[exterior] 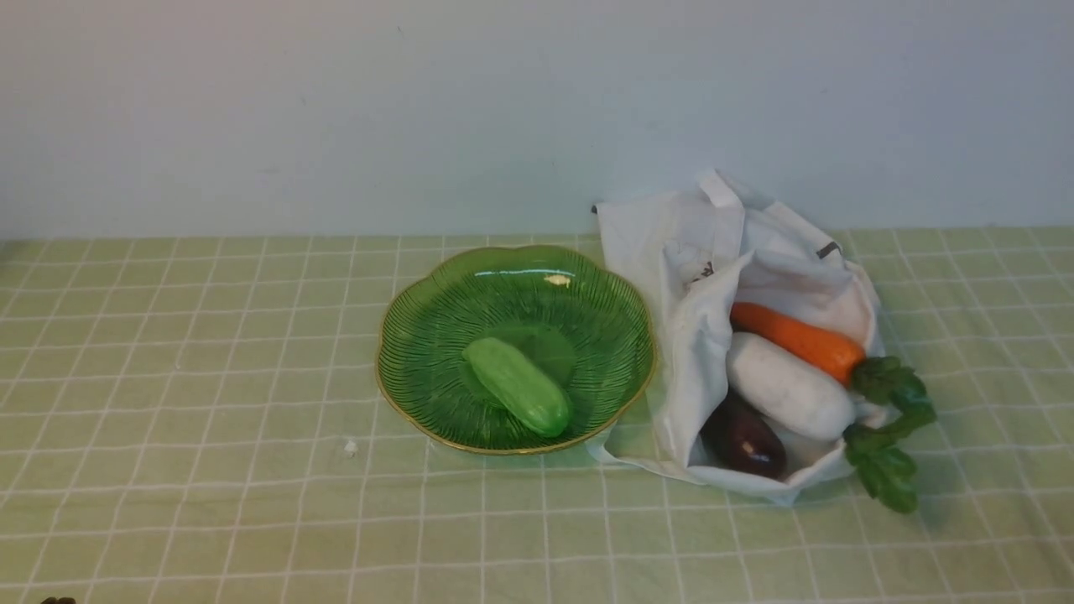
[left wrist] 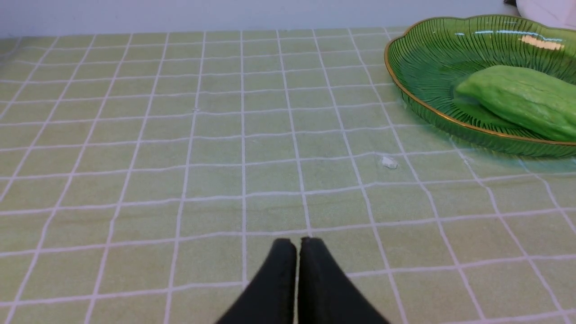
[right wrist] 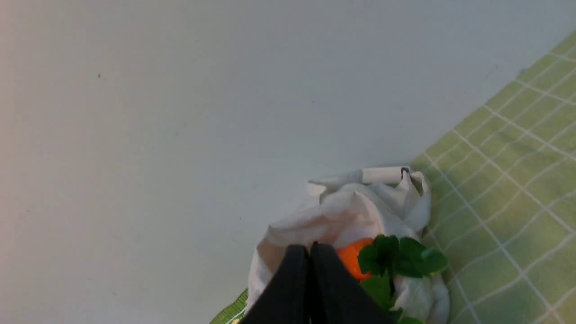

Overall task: Take vegetables from bag on green coffee tablecloth place on plate.
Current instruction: 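Reach into the cloth bag and grasp a vegetable inside it with the right gripper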

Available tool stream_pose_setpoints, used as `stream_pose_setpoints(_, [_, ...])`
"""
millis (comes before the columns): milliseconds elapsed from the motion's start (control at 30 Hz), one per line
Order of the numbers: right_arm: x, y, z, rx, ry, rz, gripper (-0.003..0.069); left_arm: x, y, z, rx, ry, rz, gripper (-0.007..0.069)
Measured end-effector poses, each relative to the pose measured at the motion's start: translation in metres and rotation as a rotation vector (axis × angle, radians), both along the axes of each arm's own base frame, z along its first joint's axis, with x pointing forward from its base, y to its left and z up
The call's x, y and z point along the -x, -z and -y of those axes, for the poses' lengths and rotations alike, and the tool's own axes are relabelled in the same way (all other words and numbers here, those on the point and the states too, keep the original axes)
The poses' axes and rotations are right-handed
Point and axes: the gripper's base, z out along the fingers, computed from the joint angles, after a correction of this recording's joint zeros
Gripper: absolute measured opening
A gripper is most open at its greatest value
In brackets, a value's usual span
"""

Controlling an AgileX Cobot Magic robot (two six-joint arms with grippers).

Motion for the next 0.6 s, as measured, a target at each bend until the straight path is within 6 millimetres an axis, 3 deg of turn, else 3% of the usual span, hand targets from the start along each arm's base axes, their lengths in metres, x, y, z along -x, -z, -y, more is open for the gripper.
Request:
stream_pose_setpoints(67, [0.003, -0.014, -0.004, 0.031, -0.049, -0.008, -0.0015, 0.000, 0.000, 0.000, 0.000, 0.000, 0.000, -0.0004])
stream_pose_setpoints(167, [0.013, -0.060, -0.006, 0.203, -0.082, 0.084, -0.0015, 0.000, 0.000, 0.000, 0.000, 0.000, 0.000, -0.0004])
stream_pose_setpoints(200, [0.014, -0.067, -0.006, 0.229, -0.083, 0.089, -0.0015, 0.000, 0.000, 0.000, 0.000, 0.000, 0.000, -0.0004])
stream_pose_setpoints(233, [0.013, -0.090, -0.007, 0.328, -0.103, 0.067, -0.0015, 0.000, 0.000, 0.000, 0.000, 0.000, 0.000, -0.0004])
stream_pose_setpoints(300, [0.010, -0.101, -0.008, 0.384, -0.118, 0.019, -0.0015, 0.000, 0.000, 0.000, 0.000, 0.000, 0.000, -0.0004])
stream_pose_setpoints(333, [-0.004, -0.115, -0.010, 0.475, -0.162, -0.126, -0.0015, 0.000, 0.000, 0.000, 0.000, 0.000, 0.000, -0.0004])
stream_pose_setpoints(433, [-0.030, -0.120, -0.013, 0.580, -0.237, -0.331, -0.0015, 0.000, 0.000, 0.000, 0.000, 0.000, 0.000, -0.0004])
stream_pose_setpoints(533, [-0.059, -0.112, -0.017, 0.636, -0.317, -0.477, -0.0015, 0.000, 0.000, 0.000, 0.000, 0.000, 0.000, -0.0004])
stream_pose_setpoints(567, [-0.078, -0.103, -0.021, 0.658, -0.373, -0.550, -0.0010, 0.000, 0.000, 0.000, 0.000, 0.000, 0.000, -0.0004])
stream_pose_setpoints(600, [-0.080, -0.102, -0.022, 0.652, -0.383, -0.558, -0.0010, 0.000, 0.000, 0.000, 0.000, 0.000, 0.000, -0.0004])
